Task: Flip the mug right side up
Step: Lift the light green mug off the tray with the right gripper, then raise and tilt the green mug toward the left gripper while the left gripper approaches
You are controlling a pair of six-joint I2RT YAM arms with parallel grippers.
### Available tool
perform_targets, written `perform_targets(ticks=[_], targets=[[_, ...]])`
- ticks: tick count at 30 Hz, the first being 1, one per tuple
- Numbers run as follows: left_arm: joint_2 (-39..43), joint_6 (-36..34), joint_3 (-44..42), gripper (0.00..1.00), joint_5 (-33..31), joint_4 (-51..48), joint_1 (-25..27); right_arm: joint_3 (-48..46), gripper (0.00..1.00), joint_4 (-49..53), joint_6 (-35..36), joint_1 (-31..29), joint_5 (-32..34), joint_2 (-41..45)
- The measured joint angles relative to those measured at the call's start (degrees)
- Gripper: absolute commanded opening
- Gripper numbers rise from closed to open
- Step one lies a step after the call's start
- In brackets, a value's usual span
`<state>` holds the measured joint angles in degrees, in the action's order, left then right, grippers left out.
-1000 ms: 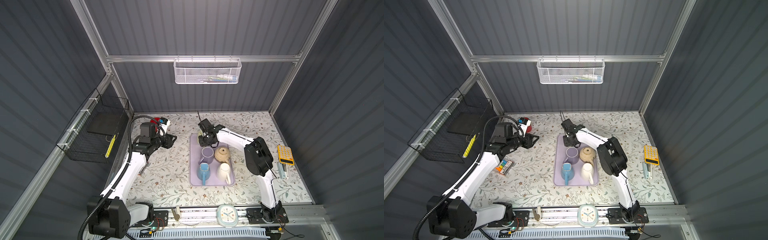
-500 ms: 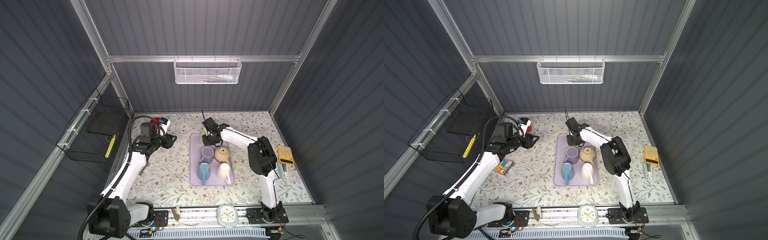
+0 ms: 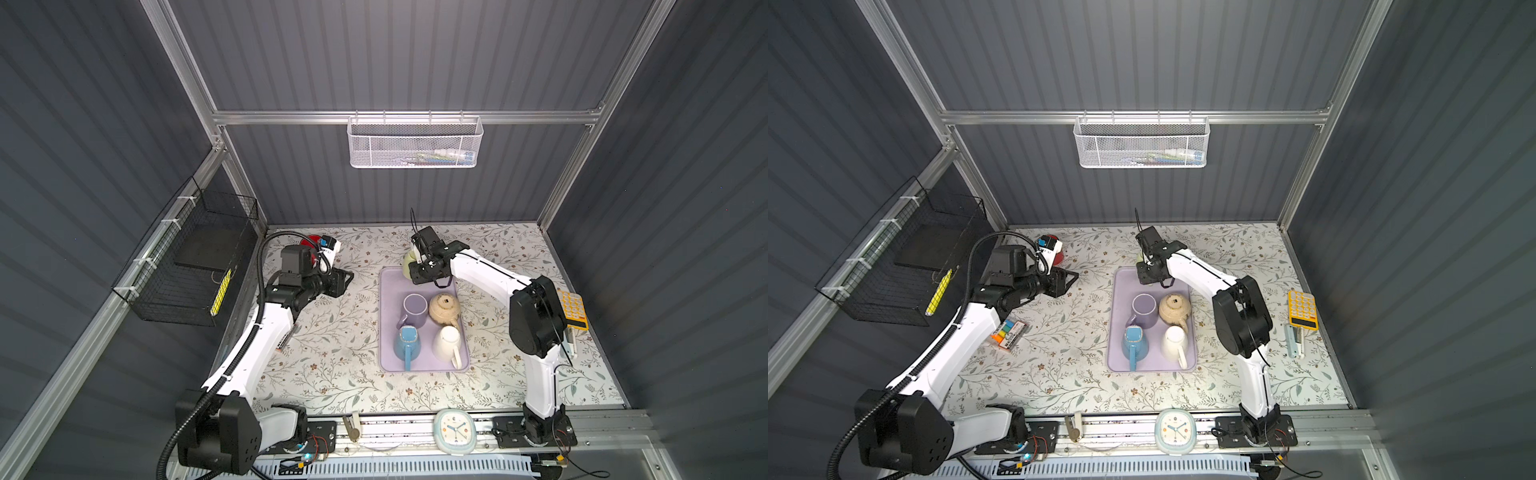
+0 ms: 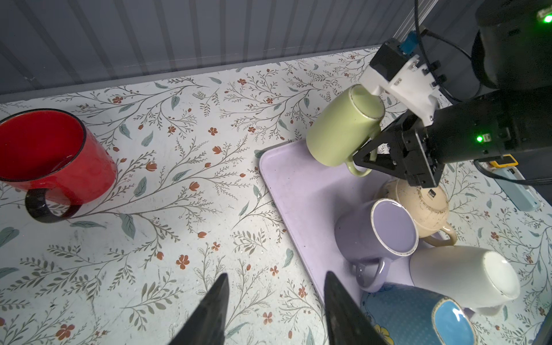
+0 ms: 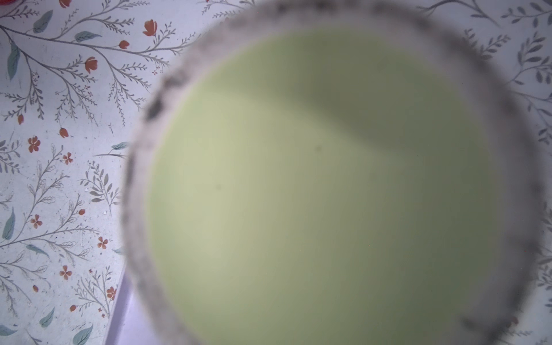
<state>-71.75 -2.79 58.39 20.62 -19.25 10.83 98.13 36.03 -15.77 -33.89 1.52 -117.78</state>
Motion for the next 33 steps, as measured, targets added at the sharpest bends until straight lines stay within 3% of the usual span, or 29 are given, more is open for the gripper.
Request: perform_targets(ticks=[14,22,33], targets=[[-0.81,1.33,0.0,0.51,0.11,1.44,0.0,0.0,0.04,0.9,2.32,0.17,-0.02,6.1],[-2.56,8.68,-0.5,0.51,3.26,7.48,0.13,-2.49,0.04,0.31,3.72,0.92,-0.79,11.91],[-7.15,18.6,-2.75,0.51,11.54,20.37,3.19,-13.27,0.05,-5.88,4.76,2.4,-6.27,21.81]])
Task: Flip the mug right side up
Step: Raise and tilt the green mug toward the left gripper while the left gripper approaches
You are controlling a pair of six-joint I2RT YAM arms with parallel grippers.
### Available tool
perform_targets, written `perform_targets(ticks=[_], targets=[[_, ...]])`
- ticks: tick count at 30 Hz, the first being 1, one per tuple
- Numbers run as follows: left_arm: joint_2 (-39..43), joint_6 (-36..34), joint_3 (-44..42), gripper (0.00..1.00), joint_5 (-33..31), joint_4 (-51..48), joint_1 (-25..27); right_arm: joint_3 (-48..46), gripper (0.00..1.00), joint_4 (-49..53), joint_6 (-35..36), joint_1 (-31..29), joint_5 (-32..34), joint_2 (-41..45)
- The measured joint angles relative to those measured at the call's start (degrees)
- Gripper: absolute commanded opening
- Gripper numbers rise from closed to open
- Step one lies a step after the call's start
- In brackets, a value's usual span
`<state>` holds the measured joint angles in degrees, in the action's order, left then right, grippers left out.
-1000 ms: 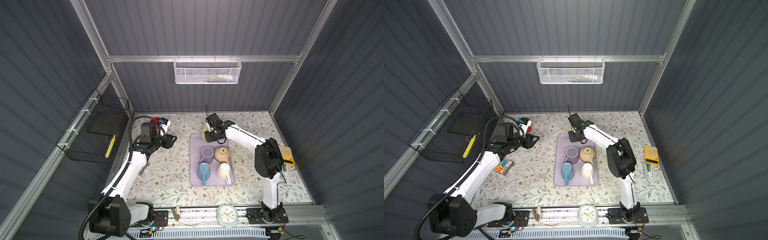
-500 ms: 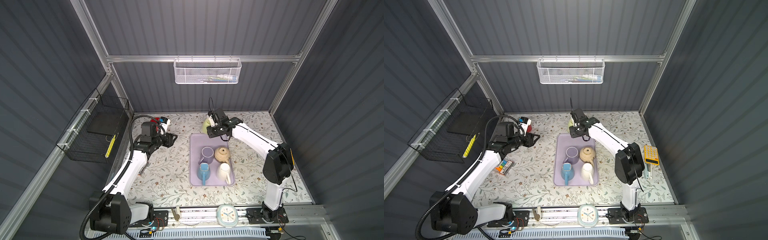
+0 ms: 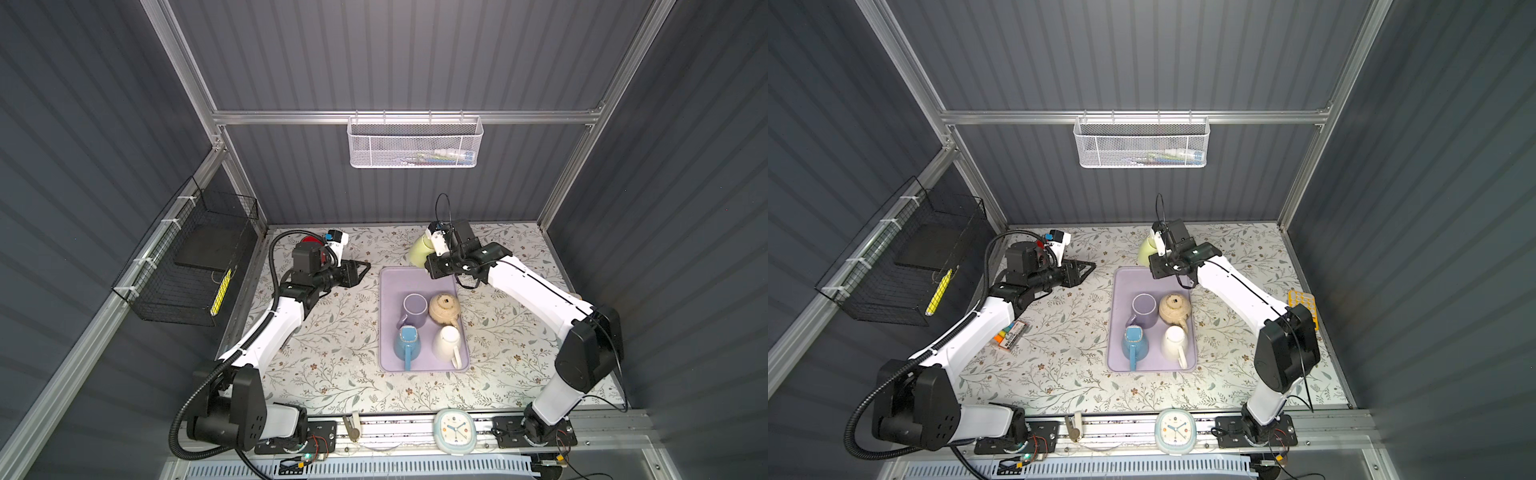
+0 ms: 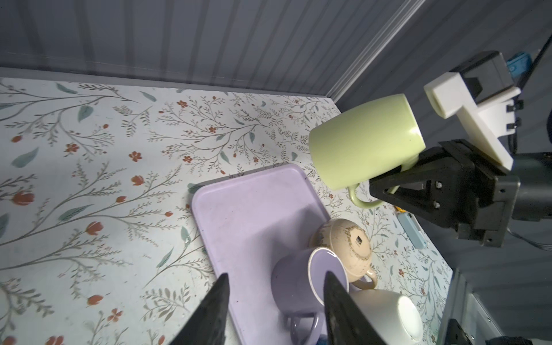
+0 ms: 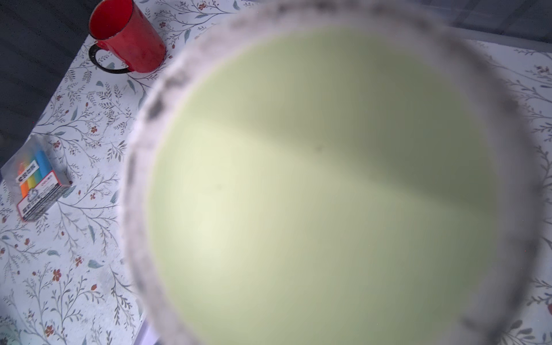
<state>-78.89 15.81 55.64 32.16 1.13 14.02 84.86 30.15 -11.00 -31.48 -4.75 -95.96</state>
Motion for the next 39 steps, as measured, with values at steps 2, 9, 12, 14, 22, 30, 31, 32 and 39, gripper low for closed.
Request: perform_targets(ticks=[2,9,12,14,22,30,31,32,39], targets=[[-0.83,1.25,0.0,0.51,1.14,1.7,0.85,-1.84,0.06,-1.7,0.04,0.22,-1.09,1.55],[-3.48,6.1,0.0,0.52,4.83,8.85,2.91,-8.72,0.06,-8.31,-0.76,1.31,-3.82,7.37],[-4.87,8.41,0.24,0.52,6.84,12.11,3.45,-11.85,0.06,-11.63,-1.77,2.58,-5.84,10.1],[-5.9,9.77,0.68,0.52,7.85,14.12,3.82,-13.46,0.07,-13.62,-2.51,3.32,-7.37,11.54],[-9.64,15.85,2.1,0.52,11.43,24.2,5.81,-17.29,0.06,-19.69,-5.35,5.11,-13.44,14.78],[-14.64,22.45,4.46,0.52,14.95,35.01,8.35,-20.15,0.05,-23.85,-8.35,6.84,-20.81,17.44],[-15.08,22.91,5.07,0.52,15.56,35.71,8.46,-20.44,0.06,-24.57,-8.7,7.13,-21.68,17.77],[-15.54,23.45,5.97,0.52,16.2,36.54,8.52,-20.63,0.06,-25.11,-9.14,7.43,-22.64,18.12],[-17.42,28.0,9.88,0.52,18.91,44.0,8.94,-20.96,0.06,-28.92,-11.21,8.31,-27.65,18.95]])
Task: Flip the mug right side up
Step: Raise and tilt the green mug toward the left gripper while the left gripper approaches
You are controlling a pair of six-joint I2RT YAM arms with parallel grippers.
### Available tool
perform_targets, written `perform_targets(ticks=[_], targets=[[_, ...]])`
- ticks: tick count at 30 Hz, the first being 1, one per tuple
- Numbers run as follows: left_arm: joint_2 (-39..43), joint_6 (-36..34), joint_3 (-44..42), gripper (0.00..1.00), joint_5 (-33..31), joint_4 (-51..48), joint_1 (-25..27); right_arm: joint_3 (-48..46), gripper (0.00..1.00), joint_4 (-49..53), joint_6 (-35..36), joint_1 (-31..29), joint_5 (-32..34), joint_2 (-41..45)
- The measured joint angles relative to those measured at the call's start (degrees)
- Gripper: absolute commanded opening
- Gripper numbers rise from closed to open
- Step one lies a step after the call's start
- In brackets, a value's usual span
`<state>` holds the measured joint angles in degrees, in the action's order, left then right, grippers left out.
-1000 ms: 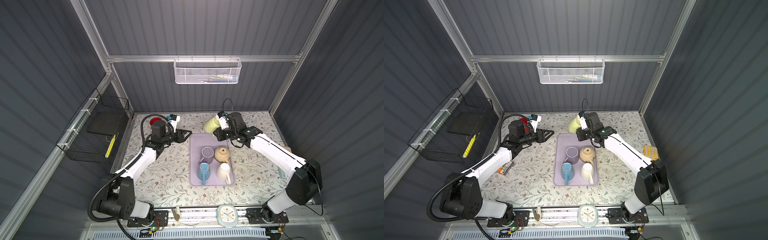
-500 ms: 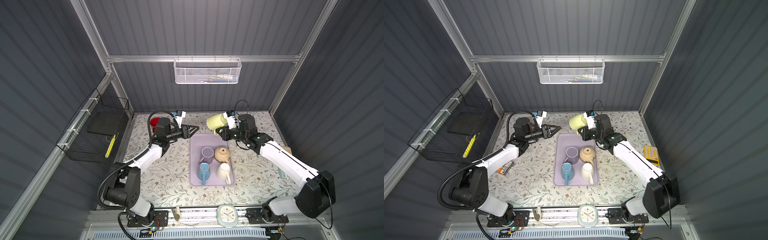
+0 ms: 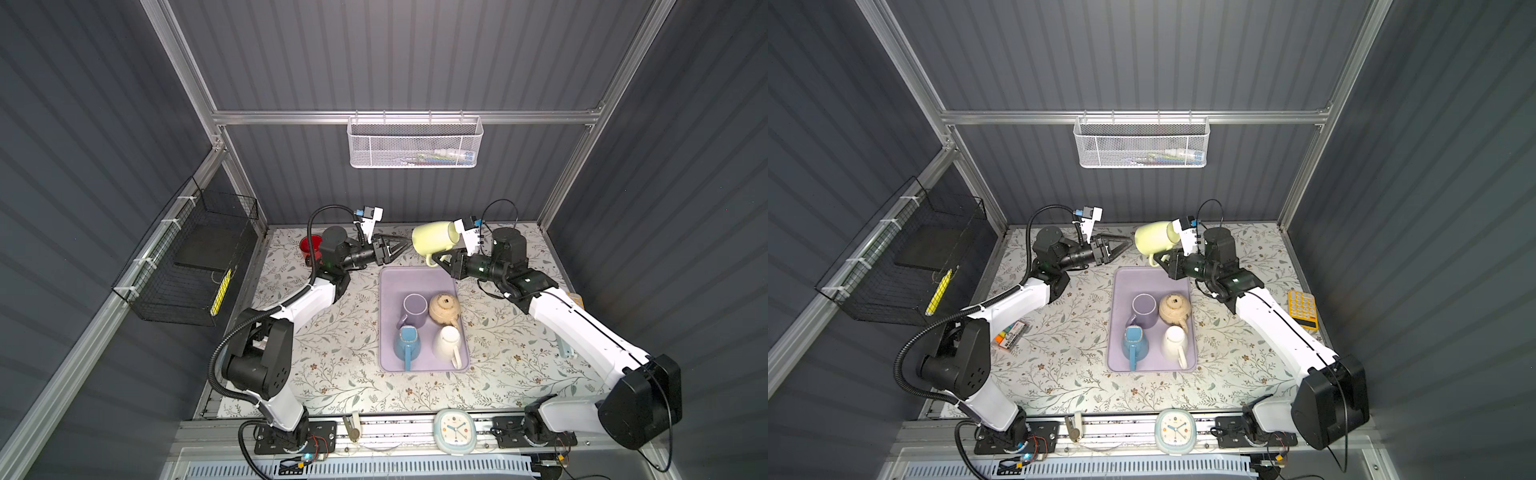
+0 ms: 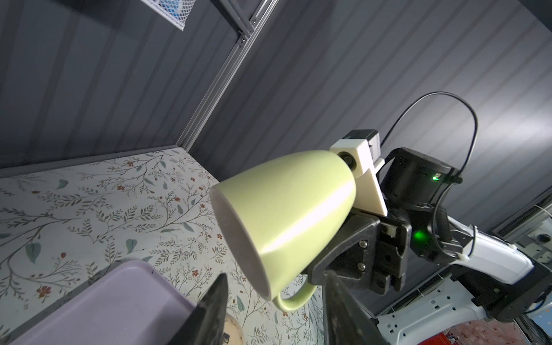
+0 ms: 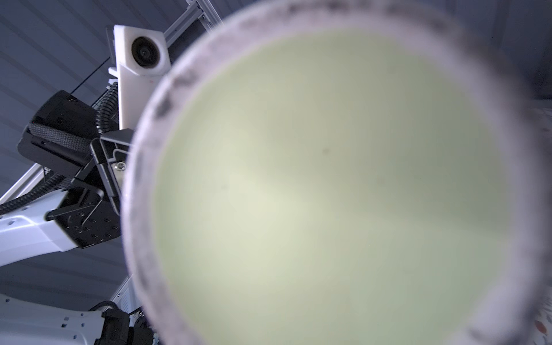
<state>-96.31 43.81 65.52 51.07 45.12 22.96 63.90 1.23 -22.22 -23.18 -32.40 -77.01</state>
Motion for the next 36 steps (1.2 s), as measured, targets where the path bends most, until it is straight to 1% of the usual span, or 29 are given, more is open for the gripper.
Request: perform_targets(ticks=[9,20,36], targets=[[-3.37,5.46,0.13,0.52,1.07,7.26,1.25,-1.38,0.06,-3.58,-2.21,0.0,-4.33,0.04],[-3.48,6.93,1.31,0.51,1.03,9.38,2.75,-2.86,0.07,-8.5,-5.4,0.17,-7.21,0.0],[-3.48,8.87,1.31,0.39,0.66,12.48,3.56,-6.1,0.09,-18.84,-11.3,0.22,-11.17,-1.88]])
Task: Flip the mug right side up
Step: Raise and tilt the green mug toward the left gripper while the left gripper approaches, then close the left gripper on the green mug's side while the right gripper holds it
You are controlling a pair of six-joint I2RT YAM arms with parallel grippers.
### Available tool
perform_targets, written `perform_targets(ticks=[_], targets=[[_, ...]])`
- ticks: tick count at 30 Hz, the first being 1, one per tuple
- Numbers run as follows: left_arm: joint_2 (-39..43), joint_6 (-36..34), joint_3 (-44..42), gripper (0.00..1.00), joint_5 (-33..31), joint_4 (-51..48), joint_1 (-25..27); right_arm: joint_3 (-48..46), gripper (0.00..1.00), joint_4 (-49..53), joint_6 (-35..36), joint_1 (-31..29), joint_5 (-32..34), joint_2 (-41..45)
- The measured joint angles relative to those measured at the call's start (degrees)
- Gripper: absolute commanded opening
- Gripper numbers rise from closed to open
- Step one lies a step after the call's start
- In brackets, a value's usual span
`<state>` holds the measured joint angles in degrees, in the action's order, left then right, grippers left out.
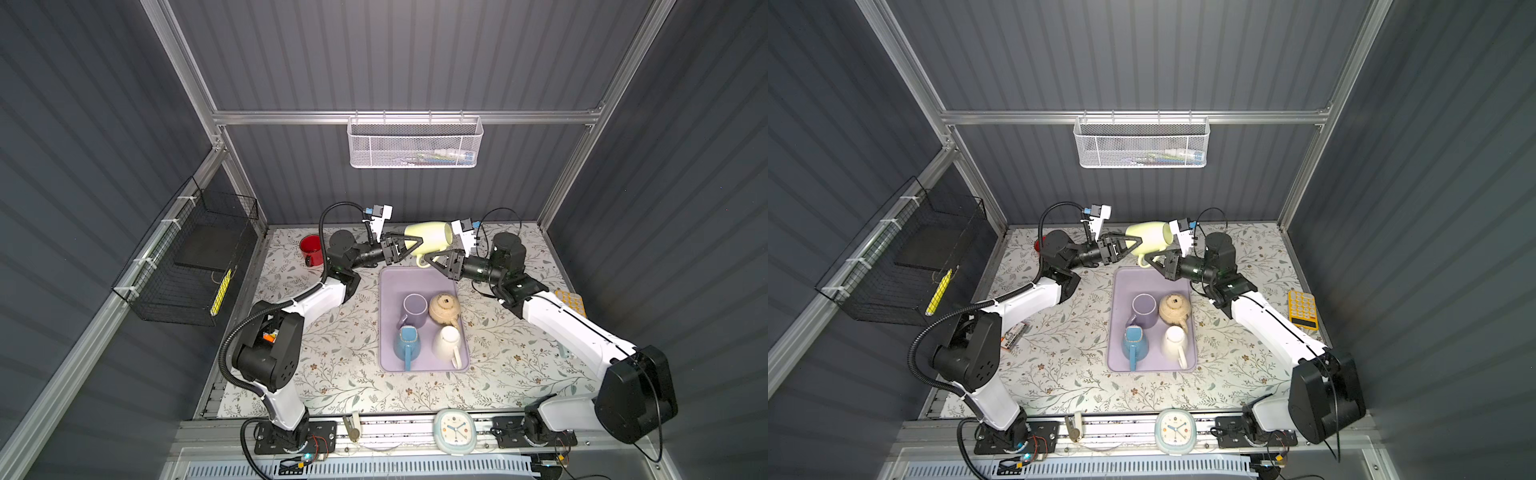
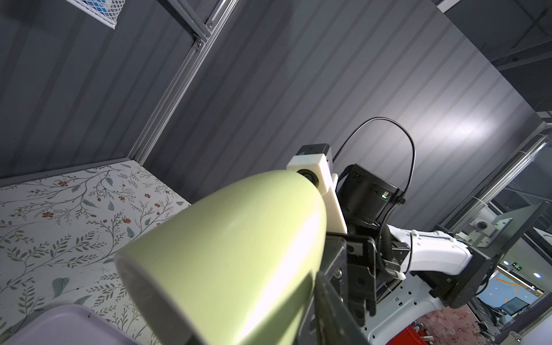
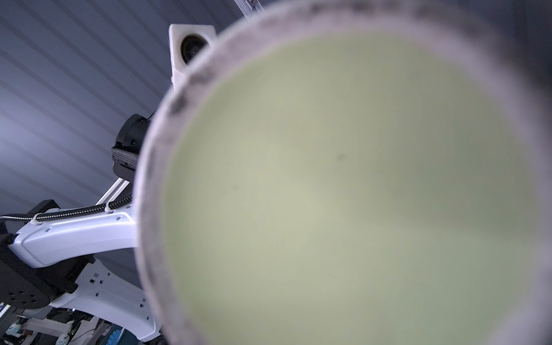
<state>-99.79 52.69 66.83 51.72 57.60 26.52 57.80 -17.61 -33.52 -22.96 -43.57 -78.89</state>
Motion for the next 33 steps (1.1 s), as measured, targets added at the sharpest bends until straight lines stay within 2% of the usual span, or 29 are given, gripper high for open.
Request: perform_targets(ticks=[6,9,18,26,33], targets=[[0.0,1.53,0.0,0.29,0.13,2.25,0.02,-0.61,0.12,-4.59,-2.56,0.15,-1.46,-1.01],[0.0,2.01,-0.02,0.26,0.7,3.58,0.02,-0.94,0.22,-6.03,-4.04,0.48,-2.05,-1.27],[-0.44,3.8,-0.02,0.13,0.42,6.21,0.26,-2.12,0.37,-7.78,-5.6,0.15,-2.97,-1.44],[-1.92,5.07,-0.02,0.03,0.81,7.85,0.7,-2.75,0.44,-8.55,-6.14,0.46,-2.49,-2.08],[-1.97,5.03,-0.02,0.0,0.85,7.41,0.42,-2.82,0.47,-8.5,-5.81,0.39,-2.38,-2.16]])
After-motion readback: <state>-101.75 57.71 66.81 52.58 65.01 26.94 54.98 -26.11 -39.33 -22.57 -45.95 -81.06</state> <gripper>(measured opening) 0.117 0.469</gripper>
